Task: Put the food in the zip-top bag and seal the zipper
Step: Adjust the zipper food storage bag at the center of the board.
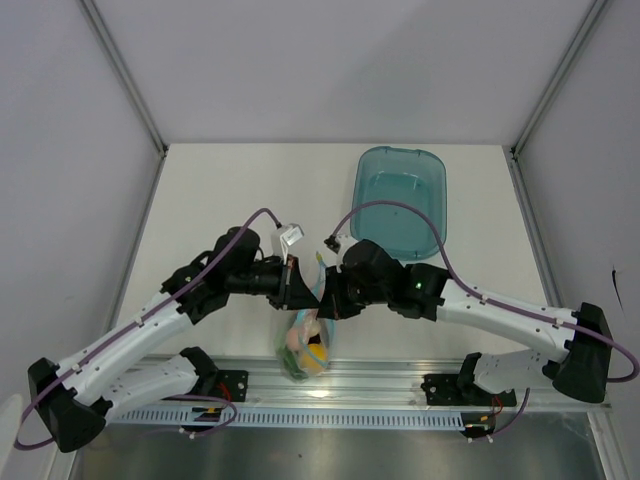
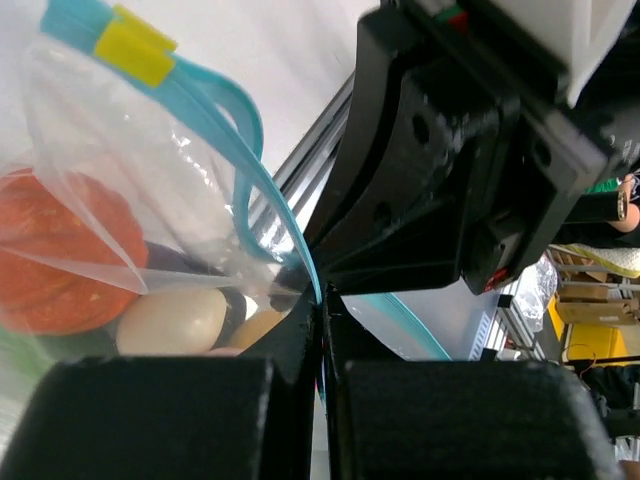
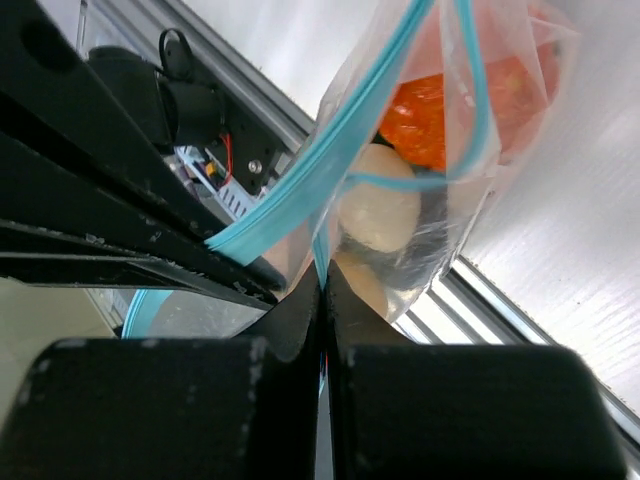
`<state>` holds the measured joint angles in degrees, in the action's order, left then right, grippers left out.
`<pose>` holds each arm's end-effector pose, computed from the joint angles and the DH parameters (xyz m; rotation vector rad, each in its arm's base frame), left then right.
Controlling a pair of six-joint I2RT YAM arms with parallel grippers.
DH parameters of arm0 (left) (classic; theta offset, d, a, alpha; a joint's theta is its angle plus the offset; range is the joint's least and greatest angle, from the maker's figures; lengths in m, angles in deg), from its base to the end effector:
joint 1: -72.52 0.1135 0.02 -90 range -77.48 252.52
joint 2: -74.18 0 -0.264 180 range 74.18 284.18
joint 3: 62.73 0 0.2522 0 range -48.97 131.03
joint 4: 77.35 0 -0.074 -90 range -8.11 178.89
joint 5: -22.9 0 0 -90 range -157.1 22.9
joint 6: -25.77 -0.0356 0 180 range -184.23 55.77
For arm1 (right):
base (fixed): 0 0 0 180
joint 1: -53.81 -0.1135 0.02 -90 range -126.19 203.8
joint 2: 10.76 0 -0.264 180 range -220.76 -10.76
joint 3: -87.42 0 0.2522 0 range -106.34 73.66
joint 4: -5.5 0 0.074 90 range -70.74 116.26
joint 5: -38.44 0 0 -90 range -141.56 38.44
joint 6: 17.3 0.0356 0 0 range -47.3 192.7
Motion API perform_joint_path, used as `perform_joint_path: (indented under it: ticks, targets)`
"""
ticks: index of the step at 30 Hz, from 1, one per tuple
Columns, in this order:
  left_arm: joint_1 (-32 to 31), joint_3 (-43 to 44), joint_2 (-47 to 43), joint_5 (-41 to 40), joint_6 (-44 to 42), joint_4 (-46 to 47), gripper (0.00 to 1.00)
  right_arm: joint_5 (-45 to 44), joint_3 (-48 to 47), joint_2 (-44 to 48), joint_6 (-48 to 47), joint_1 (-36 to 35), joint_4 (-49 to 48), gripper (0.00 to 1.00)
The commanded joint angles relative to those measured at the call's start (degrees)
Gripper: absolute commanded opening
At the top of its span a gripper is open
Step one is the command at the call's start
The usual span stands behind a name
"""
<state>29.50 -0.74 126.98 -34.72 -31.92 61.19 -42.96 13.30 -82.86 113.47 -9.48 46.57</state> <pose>0.1313 -0.1486 0.3085 0.5884 2.2838 -1.3196 0.1192 0.2487 0.3048 -0.5765 2.4367 1.0556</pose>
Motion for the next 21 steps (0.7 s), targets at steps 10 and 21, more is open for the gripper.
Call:
perform_joint_path:
  ticks: [10,21]
  targets:
    - [-2.4,-1.9,-5.3,-0.7,-4.1,2.4,0.5,-14.2,-1.5,5.6,14.2,-0.3,1.3,0.0]
    - [-9.1,-0.1,-7.5,-9.4,-5.1,-1.6,0.88,-22.0,-0.8,4.1,25.8,-4.4,-0.9,0.0]
